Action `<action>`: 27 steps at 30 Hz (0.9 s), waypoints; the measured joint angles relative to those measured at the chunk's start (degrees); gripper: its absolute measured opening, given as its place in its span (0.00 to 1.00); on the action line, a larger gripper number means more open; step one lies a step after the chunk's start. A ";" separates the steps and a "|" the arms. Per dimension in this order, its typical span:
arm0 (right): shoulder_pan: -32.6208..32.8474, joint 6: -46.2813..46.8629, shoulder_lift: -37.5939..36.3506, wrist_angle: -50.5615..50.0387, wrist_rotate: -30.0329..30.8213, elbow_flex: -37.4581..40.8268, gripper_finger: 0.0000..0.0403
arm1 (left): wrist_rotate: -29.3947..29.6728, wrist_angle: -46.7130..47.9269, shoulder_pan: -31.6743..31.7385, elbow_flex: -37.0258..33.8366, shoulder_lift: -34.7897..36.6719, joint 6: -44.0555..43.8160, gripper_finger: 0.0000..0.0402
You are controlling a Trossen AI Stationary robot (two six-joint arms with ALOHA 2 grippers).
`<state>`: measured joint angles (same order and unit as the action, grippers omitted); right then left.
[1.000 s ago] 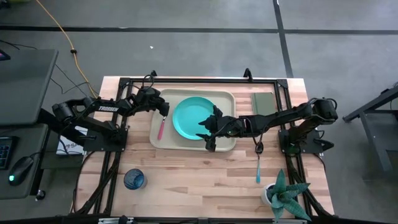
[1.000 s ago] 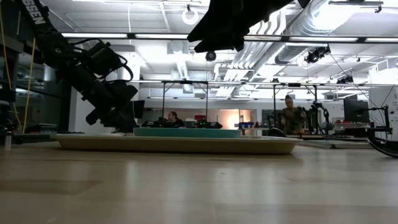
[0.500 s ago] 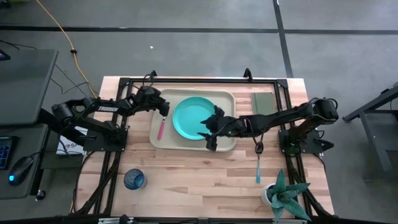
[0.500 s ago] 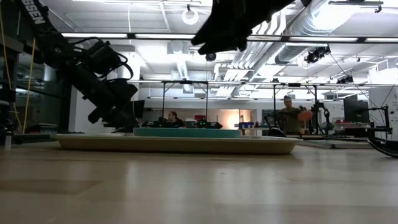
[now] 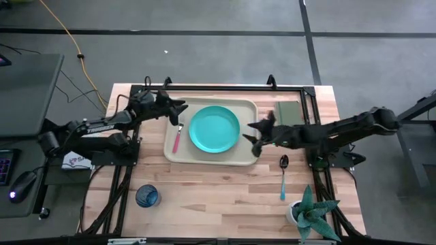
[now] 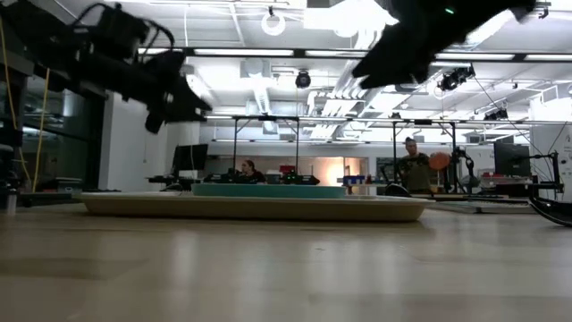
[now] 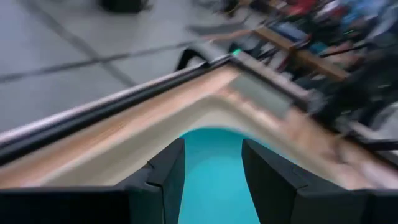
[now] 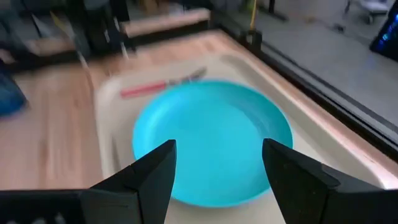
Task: Pick and place plate/cup/fork/spoon on tray
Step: Put the pink fork to the left of the blue plate on the light brown tray
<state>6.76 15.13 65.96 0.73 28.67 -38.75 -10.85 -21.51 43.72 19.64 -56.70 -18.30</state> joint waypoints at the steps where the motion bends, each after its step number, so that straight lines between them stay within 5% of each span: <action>1: 0.00 0.02 -2.25 4.21 0.01 3.37 0.57 | -0.44 -0.66 -0.97 0.00 1.25 0.00 0.35; 8: -1.13 1.19 -14.62 24.96 -0.10 19.32 0.57 | -0.70 -2.99 -12.57 0.00 5.59 4.09 0.35; 13: -1.20 2.61 -18.15 24.86 -2.36 20.66 0.57 | -0.12 1.32 -21.45 0.00 5.51 7.90 0.35; 19: -1.22 2.28 -17.41 25.62 -3.16 20.58 0.57 | 10.67 7.84 -30.81 -0.02 5.48 11.67 0.34; 27: -1.27 -1.82 -17.32 30.24 -3.15 20.50 0.57 | 13.69 9.30 -34.46 0.00 5.76 20.54 0.34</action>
<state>5.50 13.31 48.64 30.97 25.52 -18.25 2.84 -12.20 9.26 19.64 -50.94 2.23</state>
